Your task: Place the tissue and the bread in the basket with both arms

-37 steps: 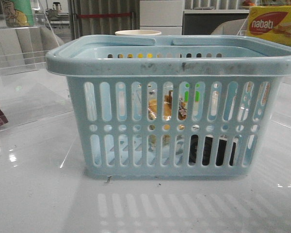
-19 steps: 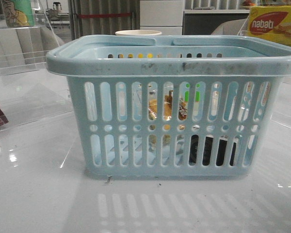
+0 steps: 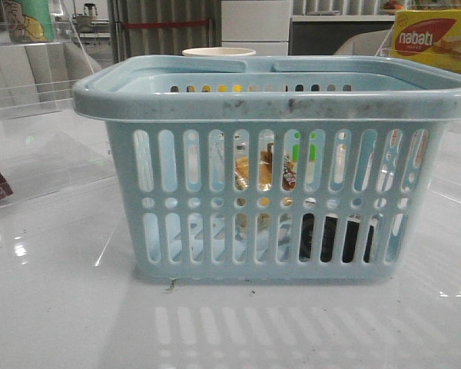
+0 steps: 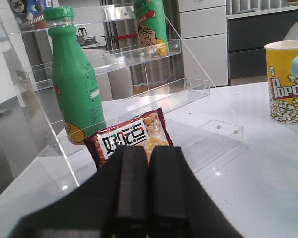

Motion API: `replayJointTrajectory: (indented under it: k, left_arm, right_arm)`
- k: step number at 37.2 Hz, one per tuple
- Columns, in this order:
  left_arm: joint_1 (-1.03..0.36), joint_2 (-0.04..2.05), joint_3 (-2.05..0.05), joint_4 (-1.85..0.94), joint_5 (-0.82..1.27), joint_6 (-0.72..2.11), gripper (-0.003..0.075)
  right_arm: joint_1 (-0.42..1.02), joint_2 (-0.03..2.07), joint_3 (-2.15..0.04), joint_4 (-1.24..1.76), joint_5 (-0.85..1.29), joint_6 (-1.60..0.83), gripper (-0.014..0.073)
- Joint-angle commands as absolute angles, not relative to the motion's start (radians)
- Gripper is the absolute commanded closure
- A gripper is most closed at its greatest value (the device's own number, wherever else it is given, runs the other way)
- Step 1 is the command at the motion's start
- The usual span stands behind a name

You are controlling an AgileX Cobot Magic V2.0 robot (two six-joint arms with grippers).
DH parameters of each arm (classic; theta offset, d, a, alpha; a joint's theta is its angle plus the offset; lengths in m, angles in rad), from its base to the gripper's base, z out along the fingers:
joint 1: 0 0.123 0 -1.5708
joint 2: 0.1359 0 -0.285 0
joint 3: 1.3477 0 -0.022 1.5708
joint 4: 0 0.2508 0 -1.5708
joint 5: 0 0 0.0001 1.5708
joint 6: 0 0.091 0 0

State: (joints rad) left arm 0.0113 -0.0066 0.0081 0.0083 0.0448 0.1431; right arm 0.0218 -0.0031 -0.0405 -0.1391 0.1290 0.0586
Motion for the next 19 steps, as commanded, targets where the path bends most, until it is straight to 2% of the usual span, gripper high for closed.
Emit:
replayJointTrajectory:
  k: [1, 5, 19]
  left_arm:
    - [0.013, -0.024, 0.006, 0.0, -0.043, 0.136, 0.0629]
    - [0.013, -0.024, 0.006, 0.0, -0.043, 0.136, 0.0629]
    - [0.013, -0.024, 0.006, 0.0, -0.043, 0.136, 0.0629]
  right_arm:
    - [0.011, -0.031, -0.015, -0.148, -0.022, 0.053, 0.0535]
    - [0.011, -0.03, 0.033, -0.148, -0.092, 0.053, 0.0535]
    - [0.012, -0.03, 0.03, -0.099, -0.106, 0.053, 0.0535]
